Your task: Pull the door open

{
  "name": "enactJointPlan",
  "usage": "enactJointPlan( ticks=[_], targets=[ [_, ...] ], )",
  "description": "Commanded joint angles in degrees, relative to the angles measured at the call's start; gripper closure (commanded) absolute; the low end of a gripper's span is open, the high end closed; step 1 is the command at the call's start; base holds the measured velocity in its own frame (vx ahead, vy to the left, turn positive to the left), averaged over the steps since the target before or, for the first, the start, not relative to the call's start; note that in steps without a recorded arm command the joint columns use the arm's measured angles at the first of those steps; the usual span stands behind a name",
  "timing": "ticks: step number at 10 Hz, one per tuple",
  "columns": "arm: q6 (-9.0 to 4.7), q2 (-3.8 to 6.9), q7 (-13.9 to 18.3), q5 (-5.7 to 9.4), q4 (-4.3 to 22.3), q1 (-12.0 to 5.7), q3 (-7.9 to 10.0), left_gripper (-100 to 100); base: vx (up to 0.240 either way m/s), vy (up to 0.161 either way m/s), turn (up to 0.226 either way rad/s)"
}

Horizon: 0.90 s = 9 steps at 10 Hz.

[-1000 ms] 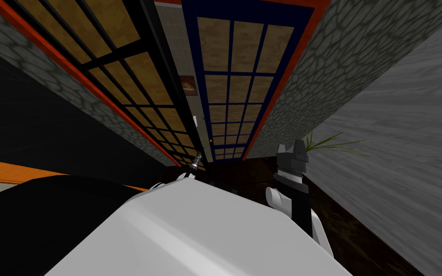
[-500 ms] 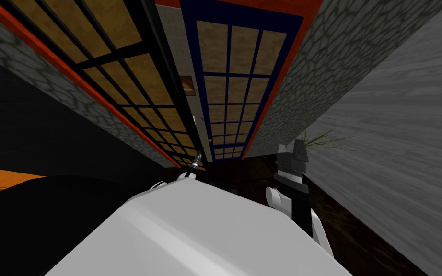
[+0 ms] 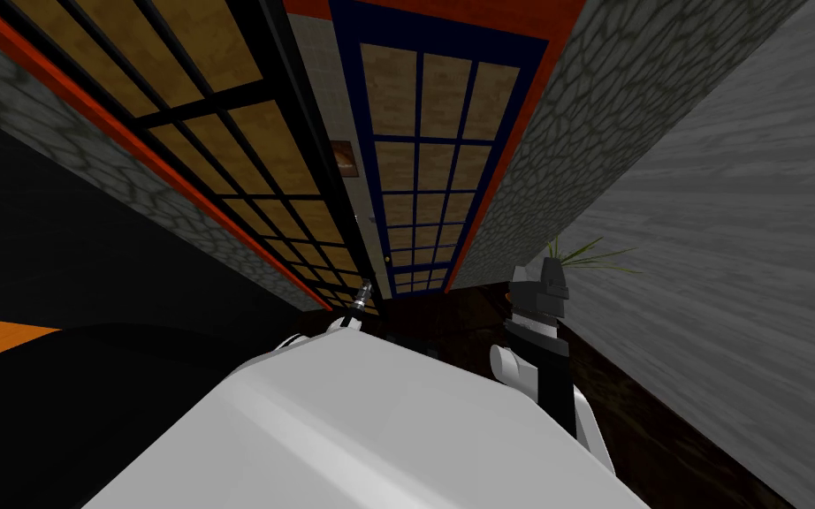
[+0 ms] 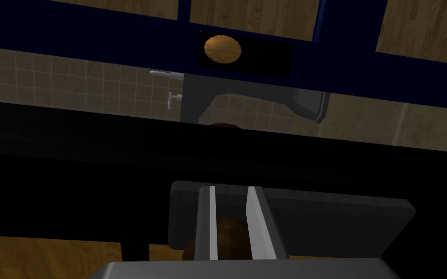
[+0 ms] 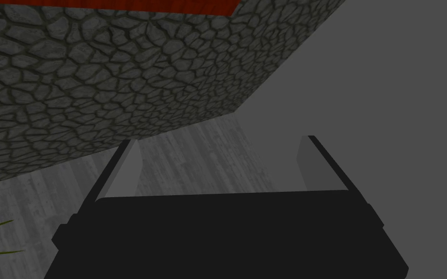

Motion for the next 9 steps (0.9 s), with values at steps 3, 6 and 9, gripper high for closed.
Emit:
enactJointPlan(
  ticks=[3, 6, 9],
  targets=[
    [0.29, 1.27, 5.6, 3.03, 0.3, 0.21, -0.32, 100, -0.035, 0.027, -0.075],
    [0.29, 1.27, 6.1, 3.03, 1.1, 0.21, -0.32, 100, -0.008, 0.007, -0.012],
    [1.13, 0.13, 10.5, 4.75, -2.5, 0.68, -2.05, -100, -0.045, 0.015, -0.077]
  ],
)
